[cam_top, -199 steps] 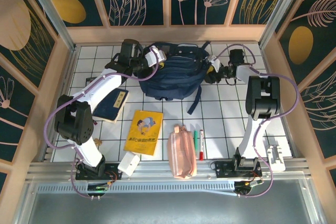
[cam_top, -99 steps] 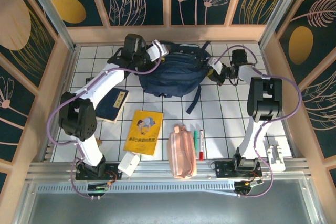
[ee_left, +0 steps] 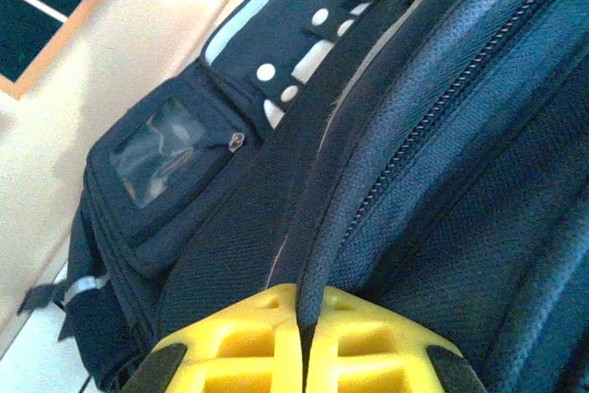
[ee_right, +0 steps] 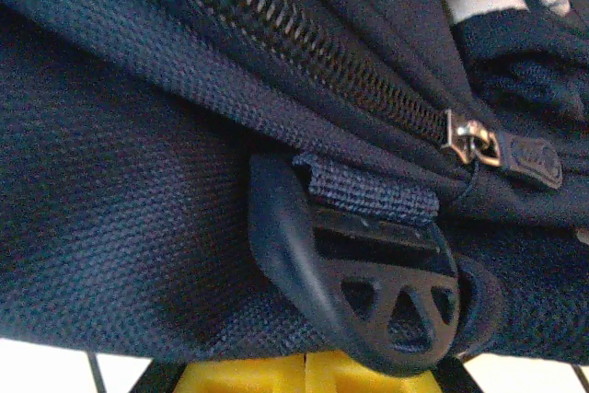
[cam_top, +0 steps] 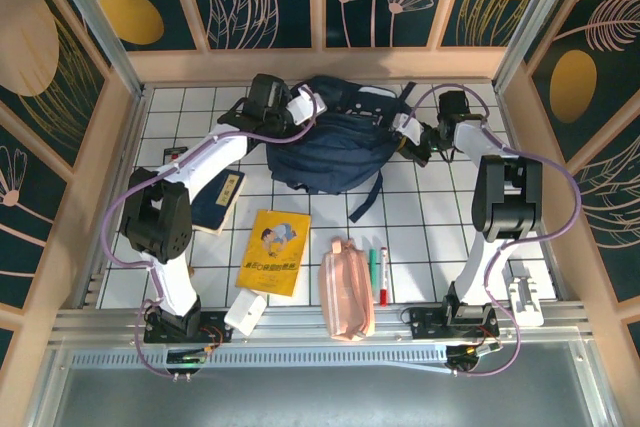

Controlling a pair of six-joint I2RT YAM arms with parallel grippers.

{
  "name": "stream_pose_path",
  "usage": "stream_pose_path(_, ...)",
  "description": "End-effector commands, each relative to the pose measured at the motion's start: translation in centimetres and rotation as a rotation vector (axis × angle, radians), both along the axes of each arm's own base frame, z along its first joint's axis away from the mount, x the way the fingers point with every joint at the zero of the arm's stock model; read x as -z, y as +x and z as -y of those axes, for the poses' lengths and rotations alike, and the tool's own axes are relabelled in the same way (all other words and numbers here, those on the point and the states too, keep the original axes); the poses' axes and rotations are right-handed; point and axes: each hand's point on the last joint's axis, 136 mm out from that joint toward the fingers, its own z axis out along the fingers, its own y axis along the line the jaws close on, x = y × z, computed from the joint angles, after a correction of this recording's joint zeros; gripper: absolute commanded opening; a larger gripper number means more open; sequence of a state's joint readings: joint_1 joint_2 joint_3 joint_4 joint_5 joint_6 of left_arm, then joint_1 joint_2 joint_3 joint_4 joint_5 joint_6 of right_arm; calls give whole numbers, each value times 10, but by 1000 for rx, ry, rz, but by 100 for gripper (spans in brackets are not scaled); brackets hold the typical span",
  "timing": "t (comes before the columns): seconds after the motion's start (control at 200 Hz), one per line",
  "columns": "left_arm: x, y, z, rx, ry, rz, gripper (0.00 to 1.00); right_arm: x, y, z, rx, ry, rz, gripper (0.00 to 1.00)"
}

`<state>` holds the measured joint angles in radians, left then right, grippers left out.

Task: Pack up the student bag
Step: Unzip the student bag at the top-center of the table.

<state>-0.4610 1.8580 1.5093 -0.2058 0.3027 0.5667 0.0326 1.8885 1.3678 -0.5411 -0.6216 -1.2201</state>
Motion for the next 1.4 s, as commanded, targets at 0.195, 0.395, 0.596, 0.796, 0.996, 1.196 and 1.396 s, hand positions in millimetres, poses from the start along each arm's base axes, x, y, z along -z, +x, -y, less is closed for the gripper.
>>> stream_pose_path(0.195, -16, 41, -5, -208, -69, 17, 0, -51, -48, -62, -231, 90, 45, 0)
stream_pose_path(0.395, -17, 59, -19, -322, -59, 59, 0, -63, -62, -76, -261, 206, 84, 0)
stream_pose_path(0.596, -24, 67, -24, -396, -104, 65, 0, -81, -55, -87, -208, 342, 59, 0)
stream_pose_path(0.796, -49, 69, -10, -368, -334, -15, 47, -82, -26, -85, -78, 405, 43, 0)
stream_pose_path(0.996, -62, 83, -74, -616, -597, -321, 61, -78, 6, -45, 108, 406, 44, 0)
stream_pose_path(1.196, -4, 16, -92, -814, -712, -710, 63, -53, 3, -57, 122, 348, 4, 0)
stream_pose_path(1.396, 41, -64, -103, -1006, -823, -1014, 59, -41, 12, -63, 141, 332, -41, 0)
